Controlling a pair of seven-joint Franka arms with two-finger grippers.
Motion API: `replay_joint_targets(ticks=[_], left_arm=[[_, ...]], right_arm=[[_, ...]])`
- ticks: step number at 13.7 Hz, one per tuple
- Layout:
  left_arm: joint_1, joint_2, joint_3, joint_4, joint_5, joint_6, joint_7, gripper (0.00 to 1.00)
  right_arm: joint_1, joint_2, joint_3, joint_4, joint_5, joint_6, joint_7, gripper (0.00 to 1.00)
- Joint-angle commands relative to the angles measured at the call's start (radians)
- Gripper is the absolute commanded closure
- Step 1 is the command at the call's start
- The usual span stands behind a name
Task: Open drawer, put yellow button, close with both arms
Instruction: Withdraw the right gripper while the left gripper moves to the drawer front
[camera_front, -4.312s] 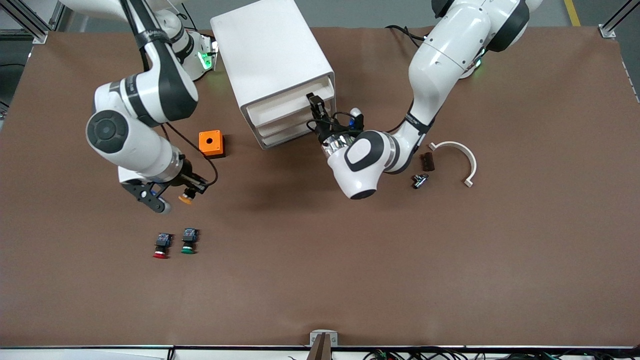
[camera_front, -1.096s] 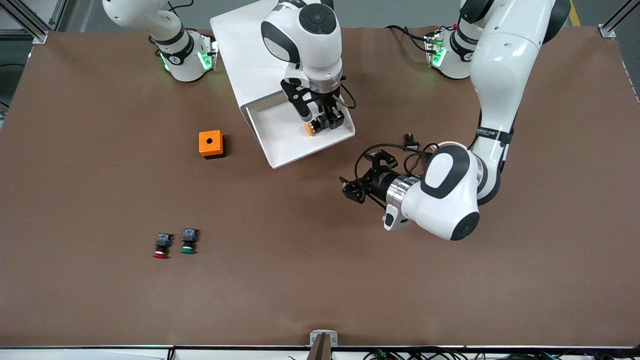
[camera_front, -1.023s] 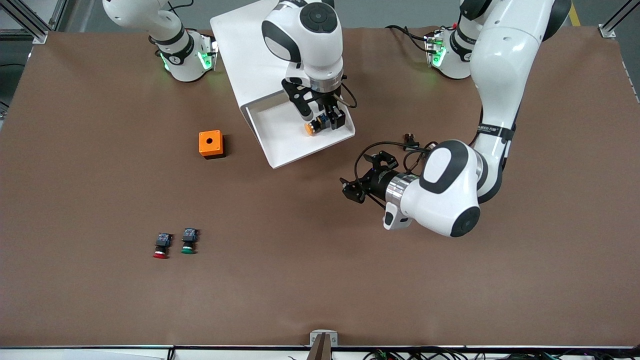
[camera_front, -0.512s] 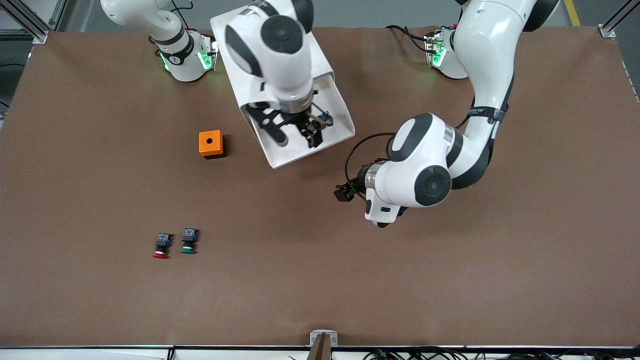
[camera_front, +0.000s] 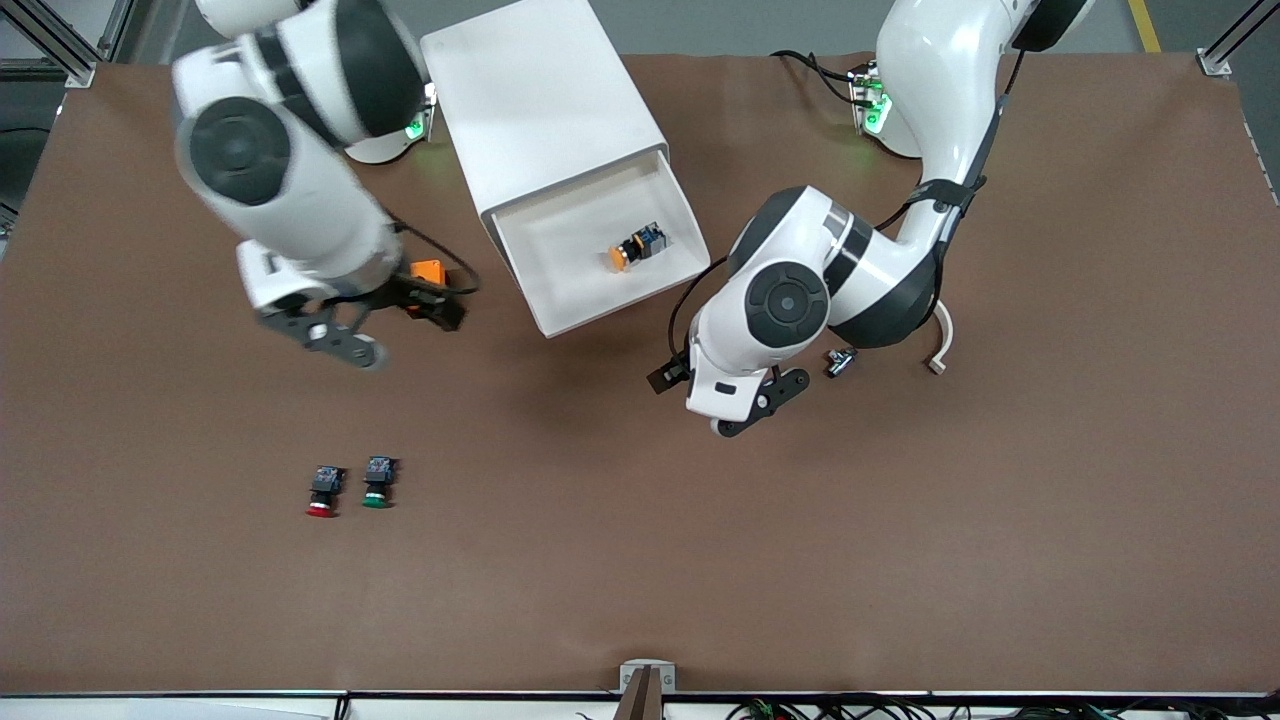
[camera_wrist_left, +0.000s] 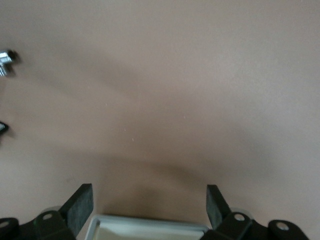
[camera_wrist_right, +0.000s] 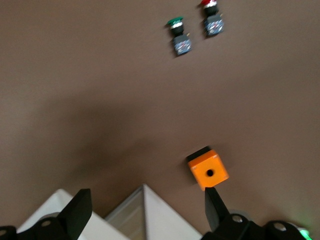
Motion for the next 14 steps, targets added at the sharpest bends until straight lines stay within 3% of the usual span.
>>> replay_joint_targets(ticks=[1,4,8,11,14], left_arm=[[-0.048,-0.027,0.006,-0.033,0.061,0.044,-0.018,0.01],[-0.083,-0.024,0.008,-0.033,0.081,0.078,-0.02,0.01],[-0.122,-0.021,0.006,-0.033,0.11,0.106,-0.049,0.01],[-0.154,-0.015,0.006,-0.048,0.117,0.106,-0.061,0.01],[-0.172,-0.013,0.008,-0.051,0.12,0.106,-0.084,0.01]], right_arm=[[-0.135,-0.023,0.017,0.006,0.011,-0.058,-0.258,0.0],[-0.244,-0.024,0.014,0.023,-0.006,-0.107,-0.48,0.0],[-0.358,-0.023,0.019,0.056,-0.006,-0.107,-0.636,0.0],[-0.381,-0.012,0.019,0.062,-0.021,-0.099,-0.659,0.0],[-0.363,-0.012,0.025,0.062,-0.096,-0.098,-0.657,0.0]])
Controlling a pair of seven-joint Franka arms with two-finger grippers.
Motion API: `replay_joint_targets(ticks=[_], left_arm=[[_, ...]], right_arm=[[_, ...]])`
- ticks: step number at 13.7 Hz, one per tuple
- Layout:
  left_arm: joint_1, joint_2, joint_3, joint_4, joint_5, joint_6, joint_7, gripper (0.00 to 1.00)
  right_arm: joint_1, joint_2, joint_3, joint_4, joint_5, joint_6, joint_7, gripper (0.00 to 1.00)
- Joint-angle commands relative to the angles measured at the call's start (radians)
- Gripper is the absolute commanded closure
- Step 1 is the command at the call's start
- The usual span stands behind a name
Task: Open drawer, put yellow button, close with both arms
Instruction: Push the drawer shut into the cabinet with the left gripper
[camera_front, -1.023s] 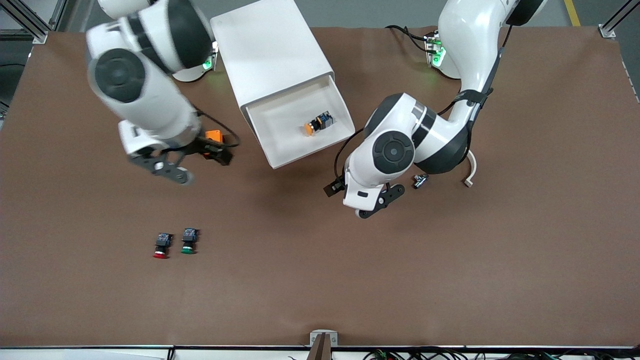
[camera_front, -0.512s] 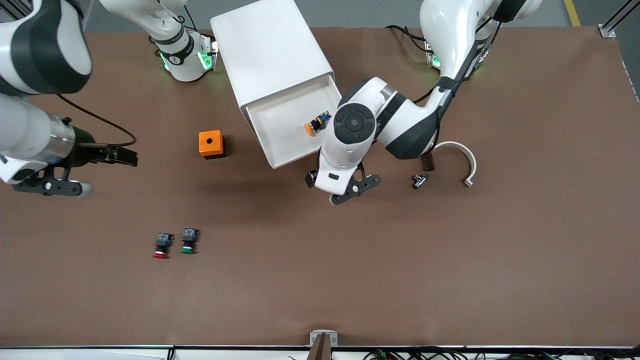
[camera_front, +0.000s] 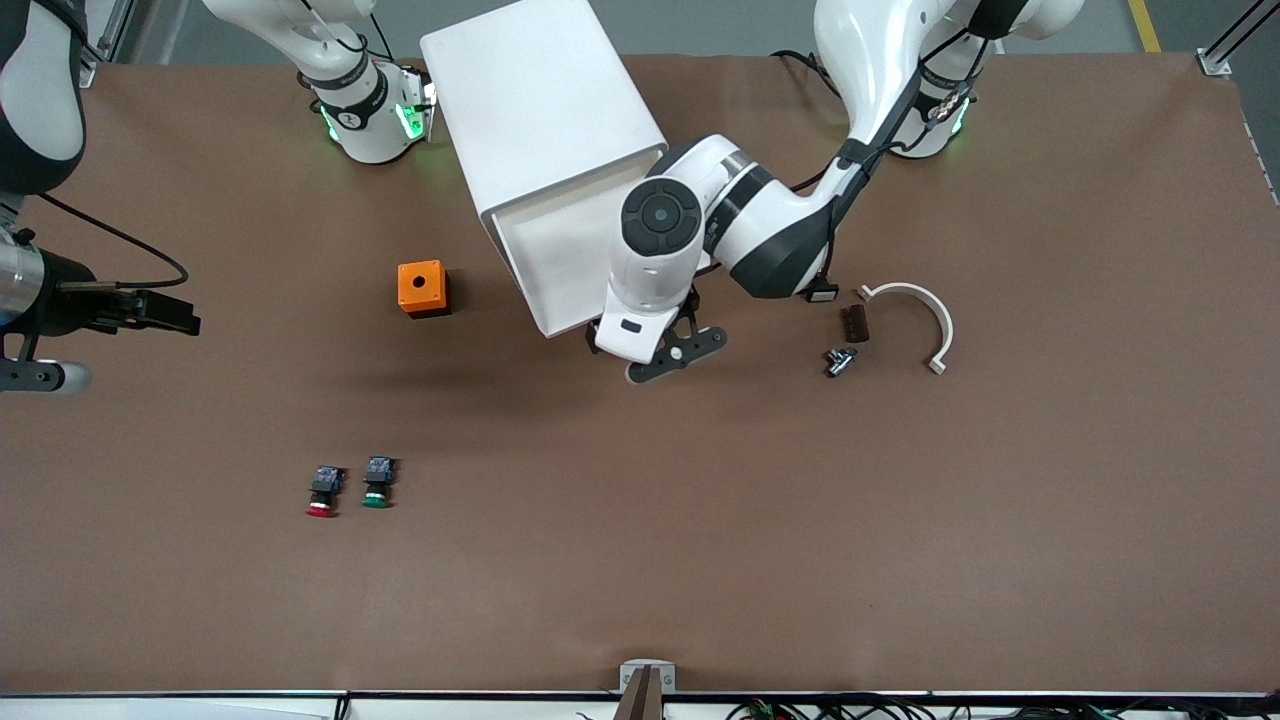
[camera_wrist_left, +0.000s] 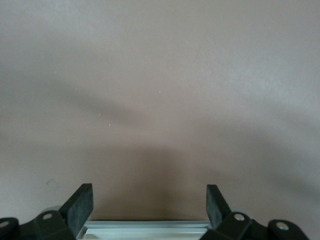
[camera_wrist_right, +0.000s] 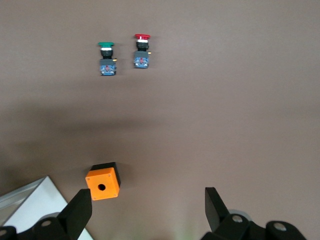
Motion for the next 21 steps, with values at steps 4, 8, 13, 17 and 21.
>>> replay_joint_targets(ticks=[4,8,13,17,21], left_arm=[[-0.05,-0.013,0.006,-0.022,0.026,0.005,-0.064,0.01],[-0.073,-0.015,0.003,-0.026,0.009,-0.029,-0.099,0.01],[-0.117,-0.012,-0.005,-0.036,-0.023,-0.032,-0.142,0.01],[-0.15,-0.012,-0.005,-0.042,-0.074,-0.032,-0.151,0.01],[-0.179,-0.009,-0.007,-0.052,-0.113,-0.032,-0.164,0.01]], right_arm=[[-0.012,0.007,0.016,0.018,-0.04,-0.006,-0.014,0.0],[-0.061,0.009,0.013,0.018,-0.034,-0.004,-0.096,0.0],[-0.06,0.007,0.013,0.022,-0.035,0.001,-0.084,0.0],[-0.058,-0.004,0.016,0.05,-0.023,-0.01,-0.089,0.0],[-0.053,-0.053,0.019,0.047,0.003,-0.055,-0.083,0.0]])
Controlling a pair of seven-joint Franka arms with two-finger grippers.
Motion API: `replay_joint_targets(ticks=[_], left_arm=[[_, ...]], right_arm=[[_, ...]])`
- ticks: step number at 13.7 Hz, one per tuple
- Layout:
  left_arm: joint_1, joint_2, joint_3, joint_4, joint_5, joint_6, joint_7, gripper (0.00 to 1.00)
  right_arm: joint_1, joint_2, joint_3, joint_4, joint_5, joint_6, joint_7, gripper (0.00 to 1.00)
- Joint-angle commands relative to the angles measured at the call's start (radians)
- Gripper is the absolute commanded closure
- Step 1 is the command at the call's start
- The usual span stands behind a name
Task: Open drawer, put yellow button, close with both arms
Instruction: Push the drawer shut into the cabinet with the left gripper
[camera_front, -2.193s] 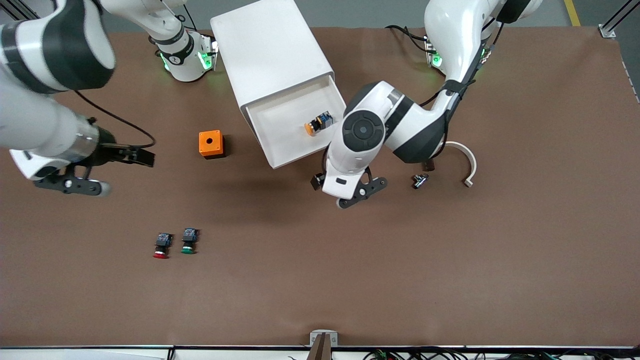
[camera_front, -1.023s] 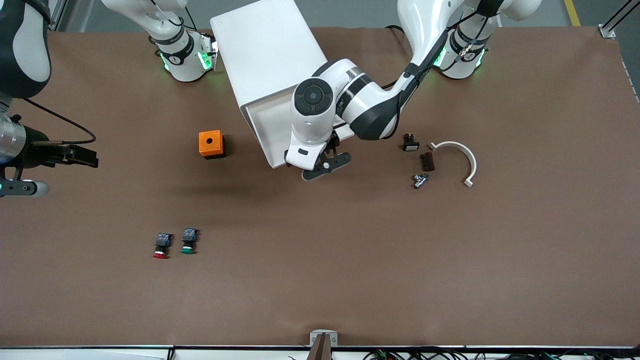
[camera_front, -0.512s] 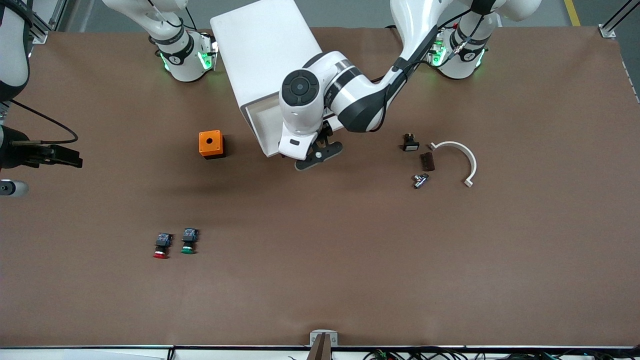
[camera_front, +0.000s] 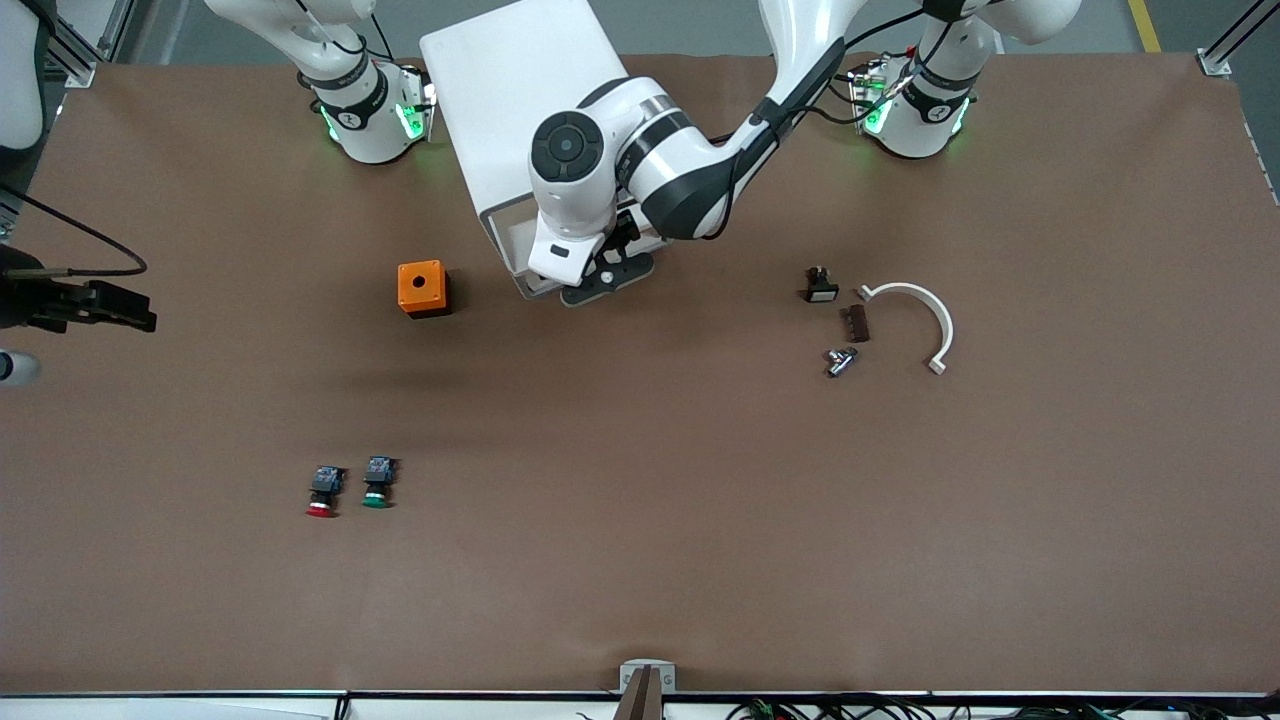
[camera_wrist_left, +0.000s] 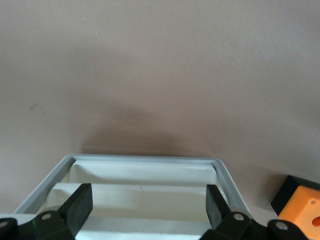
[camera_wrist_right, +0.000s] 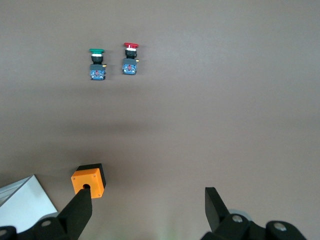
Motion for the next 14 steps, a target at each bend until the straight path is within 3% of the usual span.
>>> replay_joint_targets(ticks=[1,9,14], left_arm=[[-0.025,-0.009,0.002,-0.022,-0.071,-0.005,-0.02,0.01],[-0.025,-0.009,0.002,-0.052,-0.262,-0.005,-0.019,0.01],[-0.023,-0.009,0.002,-0.059,-0.316,-0.005,-0.017,0.01]], right_arm=[[-0.002,-0.035,0.003,-0.007,0.025,-0.032,-0.006,0.0],[-0.002,-0.115,0.0,-0.082,0.077,0.0,-0.006,0.0],[-0.005,-0.264,0.0,-0.309,0.078,0.178,-0.005,0.0]])
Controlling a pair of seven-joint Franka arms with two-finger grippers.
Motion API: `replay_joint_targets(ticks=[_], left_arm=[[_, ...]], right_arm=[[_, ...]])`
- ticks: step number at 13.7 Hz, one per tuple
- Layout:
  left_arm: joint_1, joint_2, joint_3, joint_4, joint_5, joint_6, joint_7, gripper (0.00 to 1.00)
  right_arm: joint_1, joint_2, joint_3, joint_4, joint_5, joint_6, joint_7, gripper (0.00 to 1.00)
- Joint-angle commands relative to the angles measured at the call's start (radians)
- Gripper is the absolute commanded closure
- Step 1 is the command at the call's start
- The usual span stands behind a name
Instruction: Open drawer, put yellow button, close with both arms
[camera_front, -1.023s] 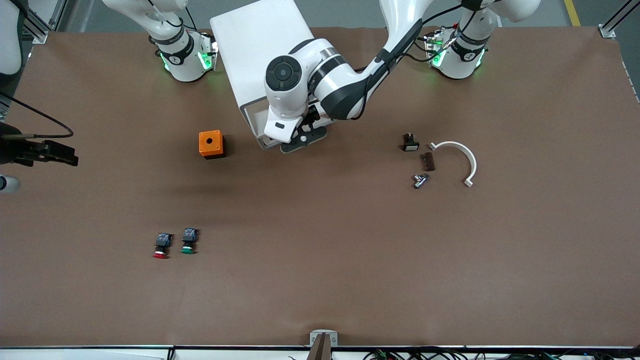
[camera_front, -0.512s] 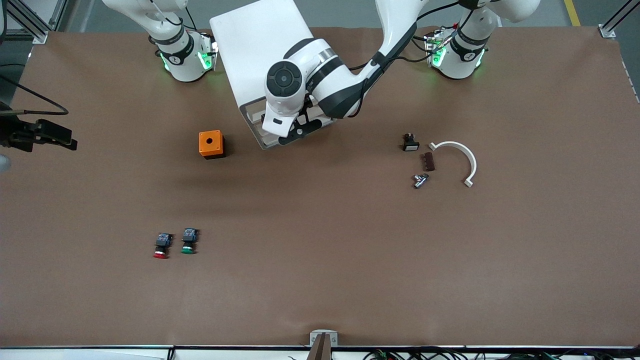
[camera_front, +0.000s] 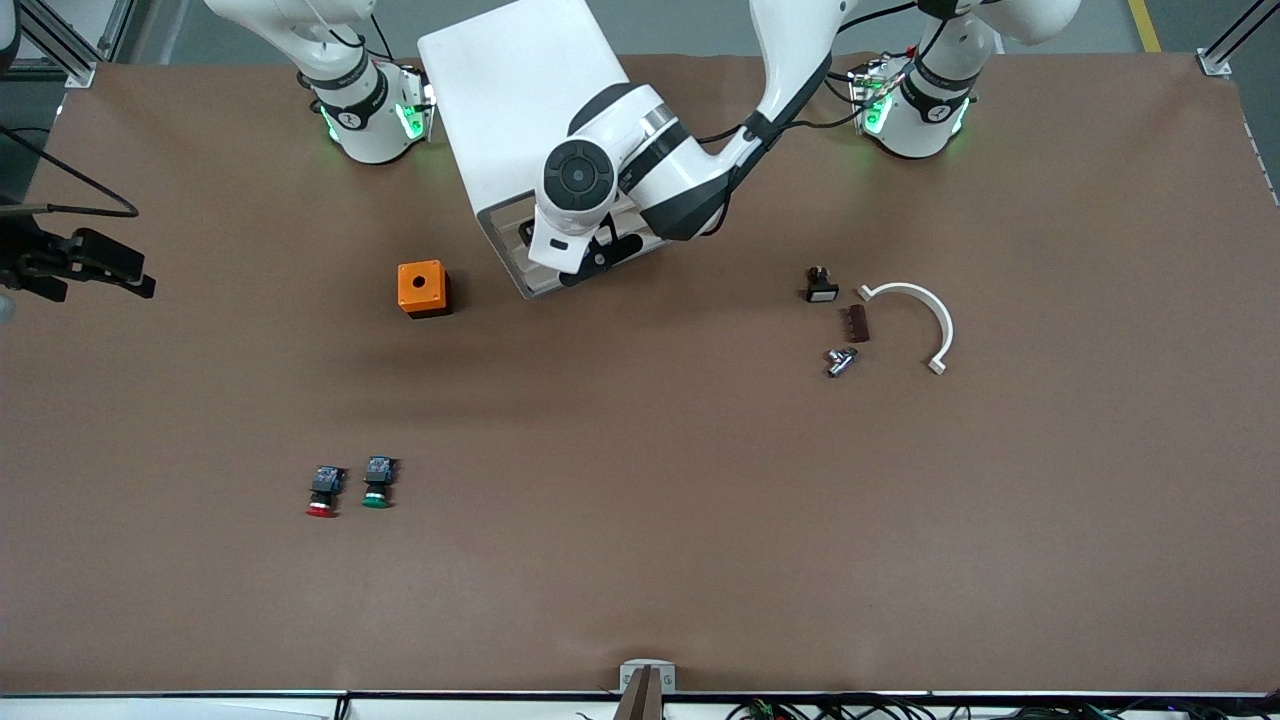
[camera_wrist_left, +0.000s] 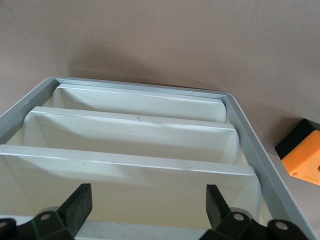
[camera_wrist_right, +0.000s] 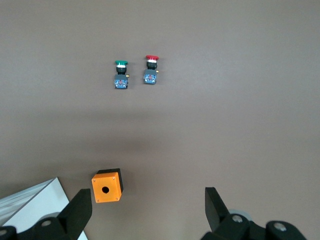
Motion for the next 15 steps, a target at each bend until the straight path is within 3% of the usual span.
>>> replay_joint_targets(ticks=[1,6,12,15], left_arm=[[-0.009,-0.009,-0.002,-0.004,-0.039,-0.003,-0.015,0.01],[0.034,-0.024,-0.001,-0.001,-0.037,-0.003,0.0,0.01],[0.193,-0.168,0.004,0.0,-0.02,-0.015,-0.006,0.01],[0.29,-0.257,0.01,0.008,-0.006,-0.133,0.046,0.01]], right_arm=[[-0.005,-0.097,-0.002,-0.124,0.014,0.05,-0.005,0.0],[-0.002,-0.101,0.0,-0.124,0.014,0.042,-0.005,0.0],[-0.004,-0.109,0.0,-0.123,0.014,0.059,-0.005,0.0],[-0.004,-0.111,0.0,-0.123,0.014,0.056,-0.005,0.0]])
